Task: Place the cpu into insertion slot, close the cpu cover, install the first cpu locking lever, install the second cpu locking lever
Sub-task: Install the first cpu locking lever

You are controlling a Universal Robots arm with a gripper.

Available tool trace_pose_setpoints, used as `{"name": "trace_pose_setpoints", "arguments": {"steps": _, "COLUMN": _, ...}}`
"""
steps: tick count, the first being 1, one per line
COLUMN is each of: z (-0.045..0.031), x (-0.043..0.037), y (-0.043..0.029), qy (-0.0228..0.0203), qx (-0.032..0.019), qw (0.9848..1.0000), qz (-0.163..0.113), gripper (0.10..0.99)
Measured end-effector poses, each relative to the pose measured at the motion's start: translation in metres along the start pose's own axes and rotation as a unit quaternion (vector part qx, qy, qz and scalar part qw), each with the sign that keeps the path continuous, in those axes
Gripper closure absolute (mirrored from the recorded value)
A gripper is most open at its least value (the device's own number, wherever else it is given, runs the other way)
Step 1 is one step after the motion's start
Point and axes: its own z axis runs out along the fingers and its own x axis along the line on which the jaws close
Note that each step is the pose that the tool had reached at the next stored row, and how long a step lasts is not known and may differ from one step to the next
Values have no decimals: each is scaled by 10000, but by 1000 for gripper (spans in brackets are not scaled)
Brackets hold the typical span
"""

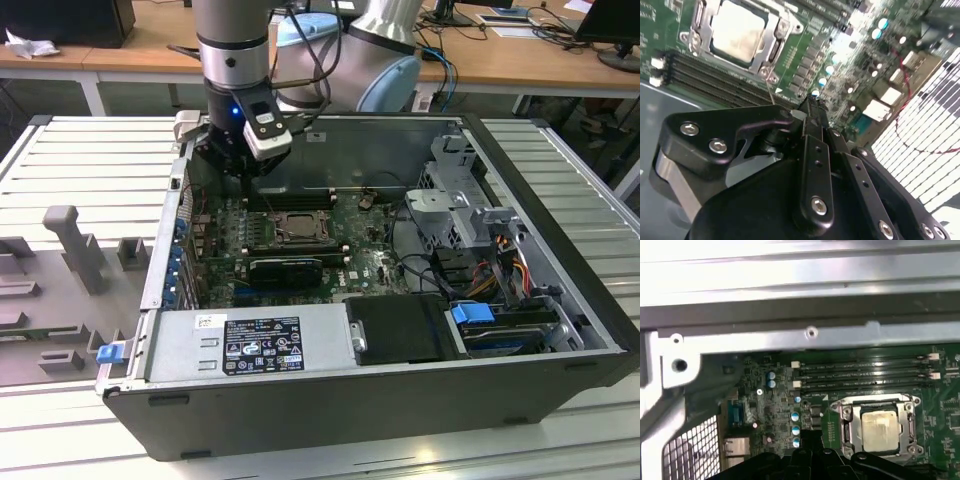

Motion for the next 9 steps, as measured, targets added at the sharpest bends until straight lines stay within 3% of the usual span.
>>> {"name": "trace_pose_setpoints", "arguments": {"steps": 4, "z": 22, "x": 7, "y": 119, "qy": -1, "qx": -1, "qw": 10000, "qz": -1, "gripper": 980}}
{"name": "trace_pose_setpoints", "arguments": {"steps": 9, "z": 24, "x": -81, "y": 133, "qy": 0, "qx": 0, "qw": 10000, "qz": -5, "gripper": 980}}
